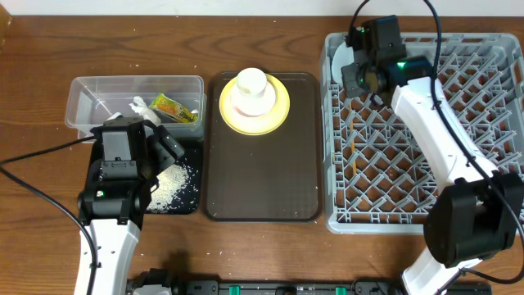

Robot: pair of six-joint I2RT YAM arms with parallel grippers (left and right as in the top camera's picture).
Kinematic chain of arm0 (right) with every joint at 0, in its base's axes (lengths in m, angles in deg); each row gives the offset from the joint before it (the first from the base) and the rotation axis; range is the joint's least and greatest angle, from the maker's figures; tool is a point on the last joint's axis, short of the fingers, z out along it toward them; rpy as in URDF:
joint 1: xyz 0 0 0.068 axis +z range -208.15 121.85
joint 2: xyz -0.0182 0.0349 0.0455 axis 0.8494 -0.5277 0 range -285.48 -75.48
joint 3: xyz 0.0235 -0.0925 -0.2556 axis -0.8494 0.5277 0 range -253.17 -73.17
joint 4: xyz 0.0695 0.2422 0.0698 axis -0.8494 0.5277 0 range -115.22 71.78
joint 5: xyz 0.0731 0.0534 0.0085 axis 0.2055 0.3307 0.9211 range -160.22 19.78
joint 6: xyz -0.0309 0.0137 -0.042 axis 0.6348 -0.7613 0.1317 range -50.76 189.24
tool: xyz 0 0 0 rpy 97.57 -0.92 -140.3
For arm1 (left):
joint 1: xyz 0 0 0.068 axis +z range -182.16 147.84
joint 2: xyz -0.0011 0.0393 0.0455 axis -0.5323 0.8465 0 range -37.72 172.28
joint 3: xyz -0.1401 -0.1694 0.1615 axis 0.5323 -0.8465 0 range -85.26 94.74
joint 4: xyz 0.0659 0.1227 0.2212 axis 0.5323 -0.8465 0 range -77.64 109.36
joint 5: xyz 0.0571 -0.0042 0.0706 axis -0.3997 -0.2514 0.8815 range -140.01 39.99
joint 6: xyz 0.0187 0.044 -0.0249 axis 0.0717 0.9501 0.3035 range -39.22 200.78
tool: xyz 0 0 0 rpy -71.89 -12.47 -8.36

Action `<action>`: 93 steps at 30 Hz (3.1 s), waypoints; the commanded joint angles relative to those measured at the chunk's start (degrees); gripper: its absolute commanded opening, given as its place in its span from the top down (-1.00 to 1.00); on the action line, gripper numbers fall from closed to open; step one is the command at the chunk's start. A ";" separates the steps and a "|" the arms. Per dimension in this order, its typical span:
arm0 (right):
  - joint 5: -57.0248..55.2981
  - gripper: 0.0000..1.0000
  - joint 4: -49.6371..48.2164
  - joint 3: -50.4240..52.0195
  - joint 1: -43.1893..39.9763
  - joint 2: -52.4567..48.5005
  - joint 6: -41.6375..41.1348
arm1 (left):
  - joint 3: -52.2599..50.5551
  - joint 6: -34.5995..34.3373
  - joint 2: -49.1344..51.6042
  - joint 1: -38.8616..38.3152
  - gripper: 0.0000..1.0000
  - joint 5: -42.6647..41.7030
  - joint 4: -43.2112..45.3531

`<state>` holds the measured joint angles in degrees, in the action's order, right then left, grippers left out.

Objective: Sort waste into correct bins and load items into the dishwasher rack
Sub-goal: 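Lower the blue bowl into the rack's back-left slots and release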

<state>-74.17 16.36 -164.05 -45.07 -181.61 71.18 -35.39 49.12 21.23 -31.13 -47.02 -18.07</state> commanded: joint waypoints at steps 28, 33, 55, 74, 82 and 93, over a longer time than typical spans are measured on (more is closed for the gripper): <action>-6.10 0.95 -3.04 0.20 -0.83 -0.39 -0.61 | 0.83 0.31 0.20 0.24 -0.89 0.66 -0.09; -6.38 0.95 -3.04 0.20 -1.20 -0.39 -0.63 | 0.83 0.31 0.20 0.24 -0.89 0.66 -0.09; -6.67 0.81 -1.84 -0.11 -4.35 0.13 -3.56 | 0.83 0.31 0.20 0.24 -0.89 0.66 -0.09; 5.18 0.98 3.41 2.29 -3.96 1.42 -5.31 | 0.83 0.31 0.20 0.24 -0.89 0.66 -0.09; 1.92 0.97 -3.67 6.40 -4.02 1.42 -4.44 | 0.83 0.31 0.20 0.24 -0.89 0.66 -0.09; 0.72 0.98 -5.44 6.80 -4.02 1.22 -4.42 | 0.83 0.31 0.20 0.24 -0.89 0.66 -0.07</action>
<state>-72.60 11.32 -157.79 -49.50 -181.59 66.69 -35.39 49.12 21.23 -31.13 -47.02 -18.07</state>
